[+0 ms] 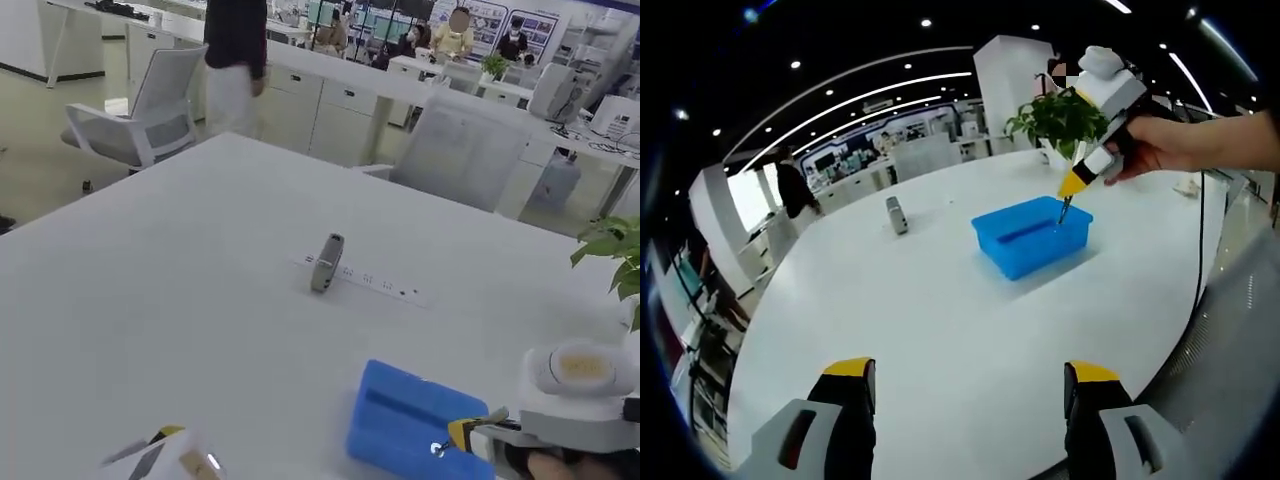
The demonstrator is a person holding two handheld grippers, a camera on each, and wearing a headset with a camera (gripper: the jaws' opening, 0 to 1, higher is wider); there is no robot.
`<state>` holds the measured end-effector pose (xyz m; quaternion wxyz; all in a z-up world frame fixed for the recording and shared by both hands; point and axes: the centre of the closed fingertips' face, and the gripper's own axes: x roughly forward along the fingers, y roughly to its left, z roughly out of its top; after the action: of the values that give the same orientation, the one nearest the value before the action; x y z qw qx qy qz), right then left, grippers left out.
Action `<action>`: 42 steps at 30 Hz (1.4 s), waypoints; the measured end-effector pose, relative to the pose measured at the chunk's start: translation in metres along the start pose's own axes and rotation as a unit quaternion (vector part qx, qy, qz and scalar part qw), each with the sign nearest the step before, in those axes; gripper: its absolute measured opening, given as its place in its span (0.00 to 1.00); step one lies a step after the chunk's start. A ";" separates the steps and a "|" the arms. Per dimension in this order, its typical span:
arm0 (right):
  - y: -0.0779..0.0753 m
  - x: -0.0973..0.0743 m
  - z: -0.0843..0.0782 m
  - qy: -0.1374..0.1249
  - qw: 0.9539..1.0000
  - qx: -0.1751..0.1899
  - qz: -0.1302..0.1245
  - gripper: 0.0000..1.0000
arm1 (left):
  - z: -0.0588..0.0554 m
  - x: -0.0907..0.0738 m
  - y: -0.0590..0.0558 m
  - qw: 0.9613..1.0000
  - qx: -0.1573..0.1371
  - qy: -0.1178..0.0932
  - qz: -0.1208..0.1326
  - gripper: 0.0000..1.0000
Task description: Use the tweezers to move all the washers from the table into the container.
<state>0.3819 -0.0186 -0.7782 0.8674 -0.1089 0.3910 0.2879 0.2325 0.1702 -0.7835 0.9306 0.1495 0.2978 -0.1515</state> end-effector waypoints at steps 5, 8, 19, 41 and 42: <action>-0.007 0.017 -0.011 0.020 1.000 0.006 -0.003 0.02 | -0.001 0.000 -0.001 1.000 -0.002 0.003 -0.003 0.78; -0.007 0.023 -0.018 0.031 0.999 0.007 -0.002 0.02 | -0.002 0.001 -0.002 1.000 0.003 0.007 -0.005 0.78; -0.002 0.034 -0.027 0.055 0.998 -0.013 -0.001 0.02 | -0.001 0.000 -0.003 1.000 0.000 0.003 -0.010 0.79; -0.007 0.016 -0.011 0.012 1.000 -0.018 -0.008 0.03 | -0.001 0.001 -0.004 1.000 0.005 0.005 -0.010 0.78; -0.002 0.007 -0.007 -0.005 1.000 -0.009 -0.003 0.03 | 0.000 0.001 -0.005 1.000 0.008 0.005 -0.010 0.79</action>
<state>0.3823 -0.0201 -0.7880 0.8695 -0.1163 0.3835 0.2889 0.2308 0.1657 -0.7851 0.9262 0.1551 0.3029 -0.1624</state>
